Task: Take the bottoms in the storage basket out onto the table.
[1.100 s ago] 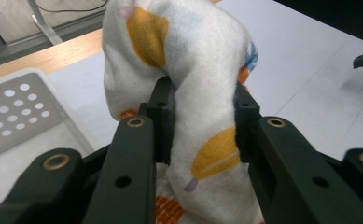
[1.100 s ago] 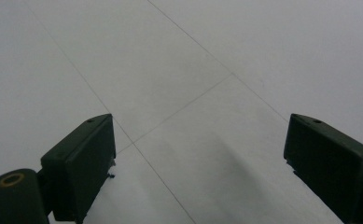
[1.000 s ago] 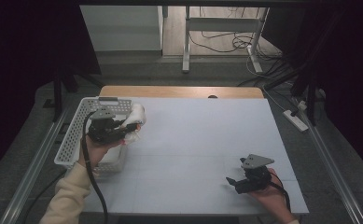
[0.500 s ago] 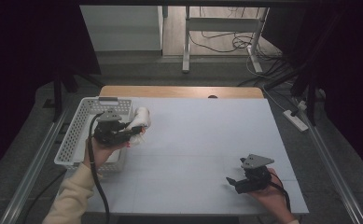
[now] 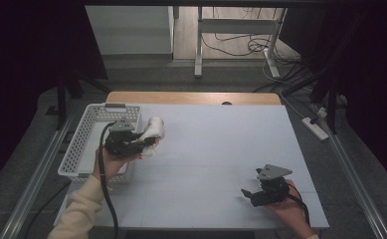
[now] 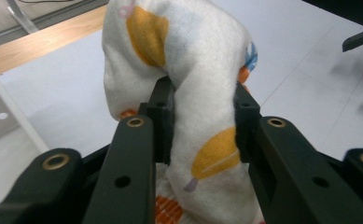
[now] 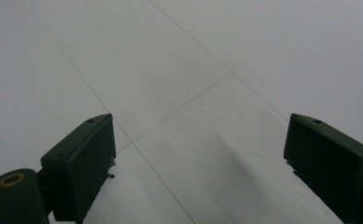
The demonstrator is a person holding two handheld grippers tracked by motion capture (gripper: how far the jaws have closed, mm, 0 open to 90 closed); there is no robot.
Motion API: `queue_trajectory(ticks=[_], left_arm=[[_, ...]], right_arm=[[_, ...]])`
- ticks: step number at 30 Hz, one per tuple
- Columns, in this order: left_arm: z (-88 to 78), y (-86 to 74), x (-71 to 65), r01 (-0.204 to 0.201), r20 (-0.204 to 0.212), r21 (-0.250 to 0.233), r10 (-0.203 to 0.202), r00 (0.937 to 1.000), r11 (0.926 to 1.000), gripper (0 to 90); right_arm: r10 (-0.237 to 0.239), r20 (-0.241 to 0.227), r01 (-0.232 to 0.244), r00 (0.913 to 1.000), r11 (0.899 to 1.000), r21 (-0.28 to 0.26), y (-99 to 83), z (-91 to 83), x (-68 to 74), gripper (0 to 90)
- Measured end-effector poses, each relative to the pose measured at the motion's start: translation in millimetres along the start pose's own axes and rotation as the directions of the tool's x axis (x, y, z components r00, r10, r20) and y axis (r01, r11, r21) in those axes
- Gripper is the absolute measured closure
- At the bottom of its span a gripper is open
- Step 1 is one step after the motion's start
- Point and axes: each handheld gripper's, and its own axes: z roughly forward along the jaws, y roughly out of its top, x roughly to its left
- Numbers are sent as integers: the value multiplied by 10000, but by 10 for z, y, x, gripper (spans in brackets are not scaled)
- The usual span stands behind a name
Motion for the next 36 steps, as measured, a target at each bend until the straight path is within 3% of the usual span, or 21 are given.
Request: queue_trajectory(ticks=[36], left_arm=[[403, 46, -217, -194, 568, 493, 166, 9982, 9986, 688]], right_arm=[[-25, -7, 25, 10000, 10000, 13, 0, 3, 2, 91]])
